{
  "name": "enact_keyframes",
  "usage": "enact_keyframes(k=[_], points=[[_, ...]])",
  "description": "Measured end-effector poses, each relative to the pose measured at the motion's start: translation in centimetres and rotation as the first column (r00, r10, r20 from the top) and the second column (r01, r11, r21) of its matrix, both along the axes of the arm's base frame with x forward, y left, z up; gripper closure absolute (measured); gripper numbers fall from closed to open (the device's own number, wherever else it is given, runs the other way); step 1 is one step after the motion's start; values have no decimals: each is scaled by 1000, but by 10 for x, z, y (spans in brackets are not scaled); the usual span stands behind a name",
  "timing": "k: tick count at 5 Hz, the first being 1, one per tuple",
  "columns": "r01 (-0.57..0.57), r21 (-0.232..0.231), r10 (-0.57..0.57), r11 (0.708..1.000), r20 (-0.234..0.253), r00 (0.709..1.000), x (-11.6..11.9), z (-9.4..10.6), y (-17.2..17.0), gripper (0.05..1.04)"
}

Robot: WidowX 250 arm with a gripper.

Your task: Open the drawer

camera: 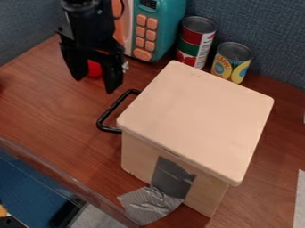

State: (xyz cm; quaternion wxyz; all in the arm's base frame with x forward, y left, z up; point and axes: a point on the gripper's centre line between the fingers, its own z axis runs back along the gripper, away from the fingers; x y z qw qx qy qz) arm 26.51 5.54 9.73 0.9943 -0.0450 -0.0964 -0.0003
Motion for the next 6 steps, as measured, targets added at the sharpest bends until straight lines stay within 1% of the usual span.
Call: enact_keyframes(k=[1,2,4,5,6], points=[[-13,-8,13,1000,12,1000,6,-9,-1,84],[-29,-9,29,1000,-1,1000,7,-24,0,84],[-48,-25,46,999,-42,998,9,-44,1,84],[-60,-45,57,997,-69,996,8,-53,1,84],[-75,-55,70,996,-96,993,10,-62,2,84]])
